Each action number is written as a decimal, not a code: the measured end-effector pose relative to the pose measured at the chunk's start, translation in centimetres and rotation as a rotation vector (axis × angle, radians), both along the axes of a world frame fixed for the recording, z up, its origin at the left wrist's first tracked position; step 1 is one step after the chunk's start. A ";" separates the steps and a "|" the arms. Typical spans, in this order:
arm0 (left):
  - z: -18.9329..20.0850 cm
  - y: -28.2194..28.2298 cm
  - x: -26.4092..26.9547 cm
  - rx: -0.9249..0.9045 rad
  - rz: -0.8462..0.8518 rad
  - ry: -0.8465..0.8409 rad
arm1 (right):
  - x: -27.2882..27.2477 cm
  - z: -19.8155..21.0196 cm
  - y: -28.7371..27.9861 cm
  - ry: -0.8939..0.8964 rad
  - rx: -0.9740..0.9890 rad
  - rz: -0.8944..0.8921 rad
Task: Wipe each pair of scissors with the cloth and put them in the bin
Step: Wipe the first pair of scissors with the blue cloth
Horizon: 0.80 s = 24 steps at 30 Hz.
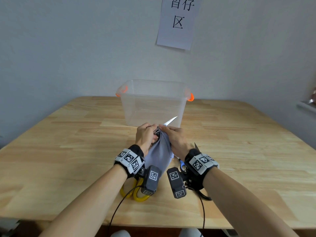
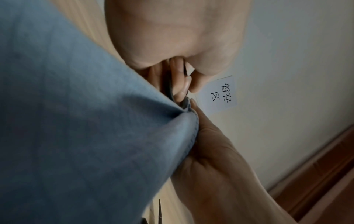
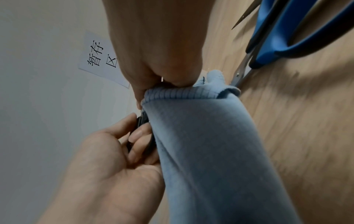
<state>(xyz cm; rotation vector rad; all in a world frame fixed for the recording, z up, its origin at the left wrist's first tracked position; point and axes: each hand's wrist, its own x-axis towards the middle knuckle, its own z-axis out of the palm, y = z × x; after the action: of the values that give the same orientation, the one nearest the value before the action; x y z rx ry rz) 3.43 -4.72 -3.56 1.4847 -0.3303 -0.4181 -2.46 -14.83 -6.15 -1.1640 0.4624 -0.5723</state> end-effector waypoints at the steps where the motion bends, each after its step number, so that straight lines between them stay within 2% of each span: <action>1: 0.0 0.0 0.1 0.005 0.016 -0.008 | 0.1 0.0 0.1 -0.002 0.003 -0.004; 9: -0.5 0.9 0.0 0.036 0.066 -0.112 | -0.2 0.1 -1.4 -0.033 0.041 -0.001; 16: -0.2 -0.1 0.0 0.021 0.094 -0.050 | -0.1 -0.2 -0.3 0.038 -0.048 0.092; 21: -0.2 0.0 -0.1 0.024 0.075 -0.076 | -0.6 0.5 -1.8 -0.056 0.017 0.031; 24: -0.1 0.0 -0.1 0.034 0.096 -0.091 | -0.6 0.6 -2.0 -0.040 0.026 -0.011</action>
<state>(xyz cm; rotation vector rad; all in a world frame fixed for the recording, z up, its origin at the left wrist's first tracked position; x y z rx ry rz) 3.35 -4.71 -3.62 1.5489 -0.3239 -0.2810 -3.05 -16.88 -5.52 -1.1241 0.4415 -0.5964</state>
